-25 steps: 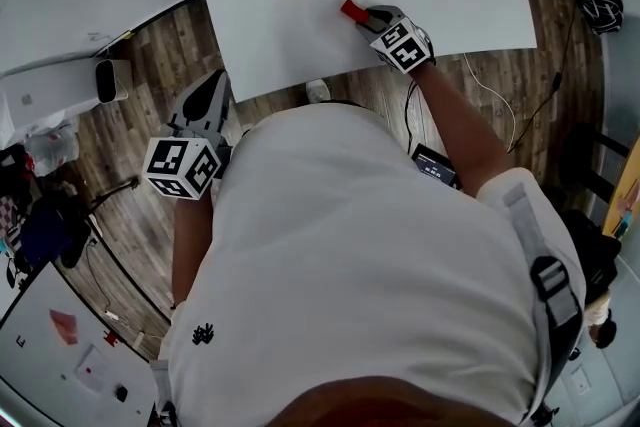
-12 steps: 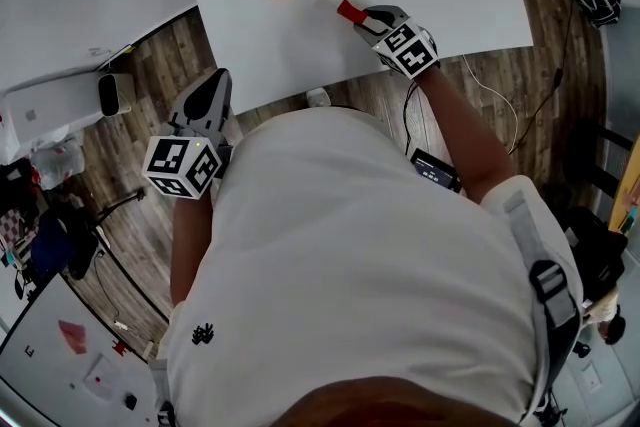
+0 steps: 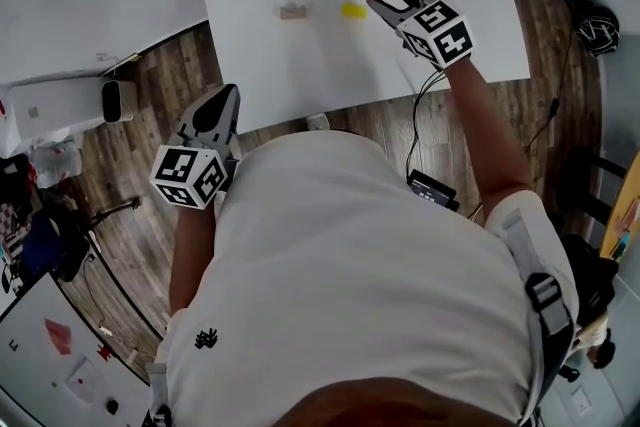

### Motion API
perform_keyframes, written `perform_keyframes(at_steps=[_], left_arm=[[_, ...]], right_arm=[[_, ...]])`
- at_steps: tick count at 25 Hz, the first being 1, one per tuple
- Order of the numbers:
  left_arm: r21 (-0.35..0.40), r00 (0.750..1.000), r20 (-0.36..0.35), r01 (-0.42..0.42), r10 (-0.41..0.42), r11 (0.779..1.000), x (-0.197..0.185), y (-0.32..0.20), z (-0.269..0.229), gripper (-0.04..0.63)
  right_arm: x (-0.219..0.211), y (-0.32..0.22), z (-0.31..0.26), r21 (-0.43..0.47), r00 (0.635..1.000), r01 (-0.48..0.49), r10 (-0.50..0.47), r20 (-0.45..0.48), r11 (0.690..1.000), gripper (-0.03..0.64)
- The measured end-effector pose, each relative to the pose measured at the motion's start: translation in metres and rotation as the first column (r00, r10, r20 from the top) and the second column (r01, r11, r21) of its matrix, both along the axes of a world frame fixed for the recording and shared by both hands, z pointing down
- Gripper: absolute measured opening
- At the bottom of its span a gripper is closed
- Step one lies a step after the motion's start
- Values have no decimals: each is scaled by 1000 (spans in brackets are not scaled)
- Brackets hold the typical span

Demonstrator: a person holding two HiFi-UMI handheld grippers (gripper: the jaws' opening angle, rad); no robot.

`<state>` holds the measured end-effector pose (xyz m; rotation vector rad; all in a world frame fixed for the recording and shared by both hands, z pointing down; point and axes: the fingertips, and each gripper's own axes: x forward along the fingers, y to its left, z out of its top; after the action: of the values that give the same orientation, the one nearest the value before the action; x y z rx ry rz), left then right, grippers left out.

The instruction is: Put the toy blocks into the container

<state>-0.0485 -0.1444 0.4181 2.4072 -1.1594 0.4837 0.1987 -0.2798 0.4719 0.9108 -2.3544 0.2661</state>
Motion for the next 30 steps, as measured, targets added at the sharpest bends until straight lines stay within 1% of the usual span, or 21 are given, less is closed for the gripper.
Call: perform_keyframes(at_steps=[5, 11, 15, 18, 24, 27, 30], left_arm=[[8, 1000, 8, 8, -8, 1000, -4, 1, -4, 6], [10, 999, -5, 45, -45, 999, -15, 4, -6, 6], [8, 997, -17, 76, -76, 997, -23, 6, -4, 6], [5, 994, -25, 103, -103, 995, -31, 8, -3, 6], [-15, 989, -29, 148, -148, 989, -45, 17, 3, 6], [-9, 987, -28, 159, -159, 987, -50, 18, 2, 6], [-7, 985, -24, 170, -171, 985, -55, 17, 2, 6]], right_arm=[[0, -55, -22, 48, 999, -8, 10, -41, 999, 140], [0, -110, -23, 45, 996, -14, 18, -93, 999, 140], [0, -141, -6, 3, 990, -14, 14, -139, 1000, 140], [0, -159, 7, -37, 979, -5, -3, -202, 999, 140], [-8, -178, 31, -122, 936, 24, -66, -345, 992, 140], [-9, -180, 45, -166, 901, 47, -114, -420, 985, 140], [-8, -179, 58, -227, 853, 59, -167, -495, 972, 140]])
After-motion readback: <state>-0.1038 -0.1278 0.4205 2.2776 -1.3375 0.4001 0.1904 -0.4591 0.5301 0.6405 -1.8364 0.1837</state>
